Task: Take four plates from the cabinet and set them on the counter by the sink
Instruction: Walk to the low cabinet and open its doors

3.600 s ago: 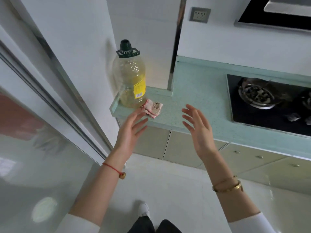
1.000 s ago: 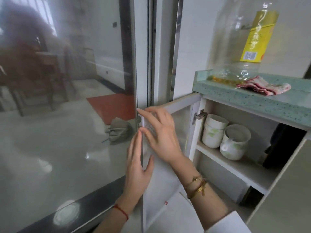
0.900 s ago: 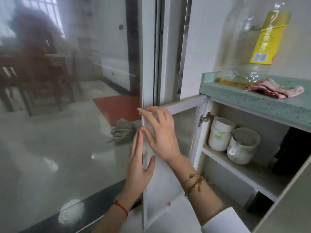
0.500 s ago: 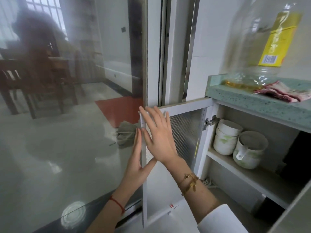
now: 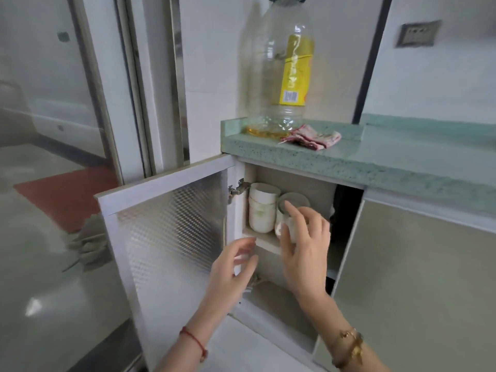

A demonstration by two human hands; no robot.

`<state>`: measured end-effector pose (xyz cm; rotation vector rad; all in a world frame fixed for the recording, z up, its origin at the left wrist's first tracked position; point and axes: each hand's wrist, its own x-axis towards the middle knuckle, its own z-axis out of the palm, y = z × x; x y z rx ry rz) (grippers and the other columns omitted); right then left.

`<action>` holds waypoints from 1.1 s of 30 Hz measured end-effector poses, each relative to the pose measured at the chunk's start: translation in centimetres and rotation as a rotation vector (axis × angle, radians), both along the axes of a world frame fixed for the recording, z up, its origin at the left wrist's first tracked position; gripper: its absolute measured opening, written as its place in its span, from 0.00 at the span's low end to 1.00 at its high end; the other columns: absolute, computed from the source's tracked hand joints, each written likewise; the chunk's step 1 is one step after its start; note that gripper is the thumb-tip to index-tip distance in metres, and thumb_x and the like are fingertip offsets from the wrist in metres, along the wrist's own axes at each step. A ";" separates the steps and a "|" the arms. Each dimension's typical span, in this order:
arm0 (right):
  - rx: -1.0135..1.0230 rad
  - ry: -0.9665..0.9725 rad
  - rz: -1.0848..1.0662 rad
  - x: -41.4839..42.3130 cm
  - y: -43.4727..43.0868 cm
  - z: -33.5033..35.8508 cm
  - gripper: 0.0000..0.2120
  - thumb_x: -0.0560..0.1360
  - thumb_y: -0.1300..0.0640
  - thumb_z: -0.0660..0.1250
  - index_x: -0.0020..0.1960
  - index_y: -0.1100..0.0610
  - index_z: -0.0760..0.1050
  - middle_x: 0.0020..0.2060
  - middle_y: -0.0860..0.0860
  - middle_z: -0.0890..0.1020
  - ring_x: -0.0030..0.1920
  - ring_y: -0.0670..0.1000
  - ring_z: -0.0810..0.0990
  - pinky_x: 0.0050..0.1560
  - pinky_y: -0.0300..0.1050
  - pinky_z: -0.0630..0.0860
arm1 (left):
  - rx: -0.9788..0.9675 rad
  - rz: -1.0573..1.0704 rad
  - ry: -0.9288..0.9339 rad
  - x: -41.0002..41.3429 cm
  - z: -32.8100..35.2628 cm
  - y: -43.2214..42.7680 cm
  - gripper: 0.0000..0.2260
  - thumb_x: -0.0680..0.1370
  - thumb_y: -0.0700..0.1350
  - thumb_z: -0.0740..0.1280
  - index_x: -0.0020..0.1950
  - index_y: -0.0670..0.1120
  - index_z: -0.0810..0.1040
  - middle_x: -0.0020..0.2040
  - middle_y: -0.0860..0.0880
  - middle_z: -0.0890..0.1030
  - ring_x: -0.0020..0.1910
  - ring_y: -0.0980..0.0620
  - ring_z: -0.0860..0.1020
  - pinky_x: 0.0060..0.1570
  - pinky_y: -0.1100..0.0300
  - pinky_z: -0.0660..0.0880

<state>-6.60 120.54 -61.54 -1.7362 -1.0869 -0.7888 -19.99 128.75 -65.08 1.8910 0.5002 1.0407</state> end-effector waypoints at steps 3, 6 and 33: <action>0.034 -0.003 -0.223 4.8 -4.4 0.6 0.18 0.77 0.60 0.65 0.67 0.57 0.74 0.56 0.55 0.75 0.52 0.58 0.72 0.60 0.50 0.69 | -0.104 -0.243 0.107 6.1 0.7 -1.8 0.19 0.80 0.42 0.67 0.70 0.51 0.72 0.65 0.56 0.78 0.65 0.61 0.76 0.68 0.60 0.72; 0.015 0.001 -0.386 8.1 -7.8 2.1 0.19 0.77 0.59 0.64 0.68 0.57 0.73 0.55 0.56 0.76 0.51 0.61 0.72 0.58 0.53 0.71 | -0.167 -0.389 0.098 11.7 2.4 -3.8 0.22 0.81 0.43 0.66 0.74 0.50 0.68 0.71 0.55 0.73 0.71 0.59 0.70 0.73 0.61 0.66; -0.071 -0.048 -0.293 2.5 -17.5 4.7 0.20 0.74 0.43 0.68 0.61 0.52 0.75 0.53 0.47 0.71 0.42 0.43 0.71 0.42 0.36 0.75 | -0.235 -0.843 -0.029 10.3 2.4 -10.2 0.08 0.77 0.41 0.71 0.52 0.40 0.77 0.51 0.46 0.85 0.52 0.49 0.84 0.56 0.58 0.80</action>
